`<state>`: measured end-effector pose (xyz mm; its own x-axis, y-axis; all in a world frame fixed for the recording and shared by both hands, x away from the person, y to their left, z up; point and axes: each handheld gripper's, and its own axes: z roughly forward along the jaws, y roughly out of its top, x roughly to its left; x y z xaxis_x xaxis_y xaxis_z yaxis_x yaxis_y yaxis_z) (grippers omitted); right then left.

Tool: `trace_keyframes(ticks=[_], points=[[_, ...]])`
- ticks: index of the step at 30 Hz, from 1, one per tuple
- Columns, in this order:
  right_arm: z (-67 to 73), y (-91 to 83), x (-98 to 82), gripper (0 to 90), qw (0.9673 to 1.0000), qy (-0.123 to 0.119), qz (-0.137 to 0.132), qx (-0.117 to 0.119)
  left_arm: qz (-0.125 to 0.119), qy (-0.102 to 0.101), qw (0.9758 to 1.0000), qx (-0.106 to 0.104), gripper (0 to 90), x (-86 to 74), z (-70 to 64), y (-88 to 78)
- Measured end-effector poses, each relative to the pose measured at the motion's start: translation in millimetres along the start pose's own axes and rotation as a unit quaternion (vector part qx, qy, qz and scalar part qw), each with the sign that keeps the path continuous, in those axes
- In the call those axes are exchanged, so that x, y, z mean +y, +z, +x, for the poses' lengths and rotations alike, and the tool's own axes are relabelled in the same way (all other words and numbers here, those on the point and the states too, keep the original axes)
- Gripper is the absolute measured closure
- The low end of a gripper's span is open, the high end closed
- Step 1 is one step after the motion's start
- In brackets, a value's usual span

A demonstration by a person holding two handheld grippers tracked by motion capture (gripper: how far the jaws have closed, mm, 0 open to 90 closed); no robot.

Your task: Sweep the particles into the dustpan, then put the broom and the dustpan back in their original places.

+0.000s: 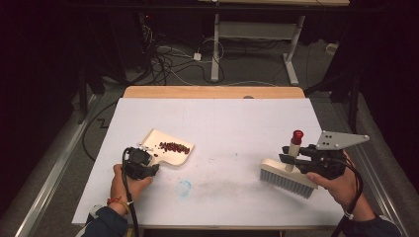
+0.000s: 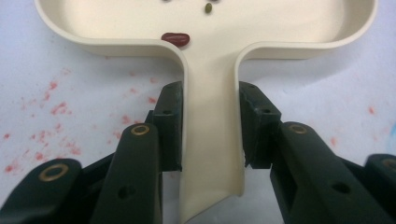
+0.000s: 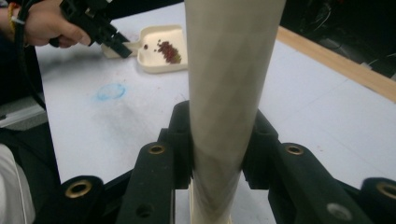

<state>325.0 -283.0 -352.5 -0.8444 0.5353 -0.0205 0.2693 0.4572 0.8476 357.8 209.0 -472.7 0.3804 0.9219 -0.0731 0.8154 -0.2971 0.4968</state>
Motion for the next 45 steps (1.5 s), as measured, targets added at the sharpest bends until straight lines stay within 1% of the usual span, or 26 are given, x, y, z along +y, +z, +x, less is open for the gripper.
trace_keyframes(ticks=[3,5,8,11,14,15,16,17,18,19,20,21,22,23,24,25,27,29,32,34,36,38,39,42,44,45], points=[[-5.3,6.6,-0.6,69.6,0.9998,0.006,0.014,0.014,-0.005,-0.009,1.0,-0.001,62.8,1.9,-2.0,1.5],[-10.7,10.5,-1.2,69.6,0.9996,0.011,0.019,0.021,-0.007,-0.013,0.9999,-0.005,58.4,1.3,-4.0,1.7],[-17.8,17.2,-1.0,69.6,0.9993,0.016,0.025,0.024,-0.008,-0.014,0.9997,-0.02,56.5,-1.6,-8.1,0.7],[-26.6,24.6,1.0,69.5,0.9991,0.028,0.023,0.023,-0.005,0.0,0.9997,-0.025,53.7,-5.6,-14.1,-0.9],[-35.1,34.9,6.7,67.8,0.999,0.028,0.035,-0.002,-0.003,0.013,0.9991,-0.039,52.3,-9.1,-18.3,-3.1],[-39.0,38.5,8.5,66.6,0.9988,0.031,0.036,-0.008,-0.005,0.019,0.9991,-0.038,50.1,-10.0,-19.5,-3.6],[-43.6,42.2,9.9,65.9,0.9985,0.038,0.035,-0.018,-0.012,0.03,0.9988,-0.037,47.8,-11.0,-20.3,-4.6],[-48.9,46.3,11.1,65.8,0.998,0.045,0.039,-0.021,-0.018,0.041,0.9985,-0.031,44.6,-12.2,-20.8,-6.1],[-53.7,50.7,12.0,65.3,0.9976,0.049,0.043,-0.025,-0.026,0.05,0.9982,-0.02,41.6,-13.6,-21.2,-8.0],[-57.7,55.3,12.8,64.4,0.9967,0.055,0.048,-0.034,-0.04,0.061,0.9972,-0.017,39.0,-15.3,-21.2,-10.5],[-61.6,60.3,13.3,63.6,0.9957,0.059,0.055,-0.045,-0.061,0.074,0.995,-0.027,35.5,-18.0,-21.1,-14.1],[-65.7,65.1,13.4,62.8,0.9949,0.062,0.061,-0.052,-0.084,0.089,0.9919,-0.033,32.4,-21.9,-21.7,-18.4],[-69.4,69.5,13.5,61.9,0.9936,0.068,0.065,-0.063,-0.113,0.112,0.9868,-0.03,29.2,-27.3,-23.2,-23.6],[-73.9,74.8,13.3,61.5,0.9913,0.076,0.073,-0.079,-0.123,0.127,0.984,-0.025,26.0,-30.4,-24.1,-26.2],[-76.2,77.9,13.0,61.3,0.9902,0.079,0.078,-0.085,-0.134,0.144,0.9803,-0.018,25.1,-34.0,-24.8,-28.6],[-79.7,82.0,12.2,60.5,0.989,0.082,0.083,-0.09,-0.145,0.155,0.9772,-0.014,23.4,-37.5,-24.4,-30.3],[-85.6,90.5,10.3,59.4,0.9841,0.09,0.097,-0.119,-0.156,0.163,0.974,-0.02,21.2,-44.0,-21.0,-30.9],[-91.4,98.8,6.9,58.9,0.983,0.1,0.099,-0.118,-0.166,0.164,0.9722,-0.022,20.8,-49.3,-18.3,-30.1],[-96.1,111.2,4.7,57.3,0.9784,0.105,0.108,-0.141,-0.169,0.176,0.9695,-0.024,20.7,-53.8,-16.8,-29.9],[-99.0,119.0,3.6,57.2,0.9762,0.111,0.113,-0.148,-0.171,0.184,0.9676,-0.027,20.4,-57.0,-15.7,-30.5],[-101.6,127.3,2.1,56.9,0.9736,0.117,0.118,-0.156,-0.169,0.19,0.9668,-0.018,19.4,-59.6,-14.8,-30.6],[-103.8,134.8,0.4,56.5,0.9692,0.118,0.129,-0.173,-0.172,0.192,0.9659,-0.019,18.6,-61.3,-14.5,-31.2],[-105.0,138.3,-0.9,56.7,0.967,0.121,0.13,-0.182,-0.173,0.193,0.9658,-0.017,18.4,-61.7,-14.8,-31.5],[-108.3,142.5,-4.7,57.0,0.9636,0.13,0.123,-0.199,-0.174,0.198,0.9646,-0.019,18.4,-63.7,-17.2,-32.1],[-110.9,144.5,-8.0,57.1,0.9626,0.14,0.12,-0.199,-0.171,0.204,0.9638,-0.019,18.4,-64.3,-18.5,-32.5],[-111.8,145.7,-9.4,56.9,0.961,0.143,0.12,-0.204,-0.171,0.204,0.9636,-0.019,18.4,-64.5,-19.0,-32.8]])
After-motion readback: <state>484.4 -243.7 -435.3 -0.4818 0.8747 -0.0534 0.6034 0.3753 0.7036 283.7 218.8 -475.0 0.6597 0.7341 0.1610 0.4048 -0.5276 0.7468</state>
